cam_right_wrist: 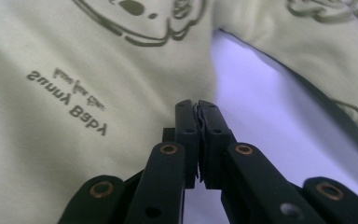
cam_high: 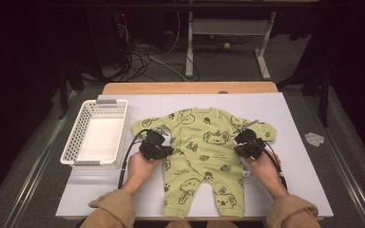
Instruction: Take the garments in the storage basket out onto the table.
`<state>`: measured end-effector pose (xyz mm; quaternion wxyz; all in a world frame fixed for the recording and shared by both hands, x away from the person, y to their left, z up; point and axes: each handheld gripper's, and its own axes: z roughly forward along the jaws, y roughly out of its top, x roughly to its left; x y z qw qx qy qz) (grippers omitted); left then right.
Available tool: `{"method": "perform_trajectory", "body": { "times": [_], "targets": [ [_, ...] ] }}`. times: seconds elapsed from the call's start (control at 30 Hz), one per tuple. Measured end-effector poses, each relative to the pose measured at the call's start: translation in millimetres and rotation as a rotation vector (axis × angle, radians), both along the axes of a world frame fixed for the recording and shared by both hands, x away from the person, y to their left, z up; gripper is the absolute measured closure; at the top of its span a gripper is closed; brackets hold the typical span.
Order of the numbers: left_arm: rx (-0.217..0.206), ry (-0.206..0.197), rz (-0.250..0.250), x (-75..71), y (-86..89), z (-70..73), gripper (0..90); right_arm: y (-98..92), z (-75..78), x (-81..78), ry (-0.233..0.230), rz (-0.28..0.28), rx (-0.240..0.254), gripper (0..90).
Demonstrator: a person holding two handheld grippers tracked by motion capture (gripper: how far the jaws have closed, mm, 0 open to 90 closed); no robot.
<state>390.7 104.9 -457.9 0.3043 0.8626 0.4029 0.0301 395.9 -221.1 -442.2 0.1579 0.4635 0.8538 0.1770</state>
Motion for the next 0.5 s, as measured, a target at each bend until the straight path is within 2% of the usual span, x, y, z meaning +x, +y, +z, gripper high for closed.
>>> {"method": "perform_trajectory", "body": {
  "times": [0.1, 0.17, 0.23, 0.33, 0.4, 0.47, 0.5],
  "targets": [
    [-0.022, -0.004, 0.003, 0.5, -0.1, 5.0, 79.2, -16.5, 3.2, -1.6, 0.0, -0.031, 0.032, 89.4],
    [-0.007, -0.004, 0.004, 3.3, -2.3, 6.9, 78.9, -24.4, 5.4, -2.9, -0.006, -0.043, 0.046, 89.3],
    [-0.003, -0.008, 0.007, 6.2, -4.8, 8.5, 77.4, -27.0, 5.4, -3.1, 0.002, -0.043, 0.053, 89.3],
    [-0.007, -0.012, 0.006, 8.2, -5.0, 11.4, 75.5, -24.9, 1.6, -3.3, 0.006, -0.023, 0.02, 89.3],
    [-0.013, -0.013, 0.017, 9.8, -2.5, 13.2, 73.3, -27.0, -0.1, -3.1, 0.016, -0.032, 0.035, 89.1],
    [-0.026, -0.01, 0.038, 13.2, 2.4, 16.4, 67.0, -30.5, 1.0, -2.4, 0.027, -0.032, 0.062, 87.0],
    [-0.036, -0.014, 0.05, 15.1, 5.1, 18.3, 65.3, -31.4, 2.3, -3.2, 0.019, -0.033, 0.069, 86.5]
  ]
}}
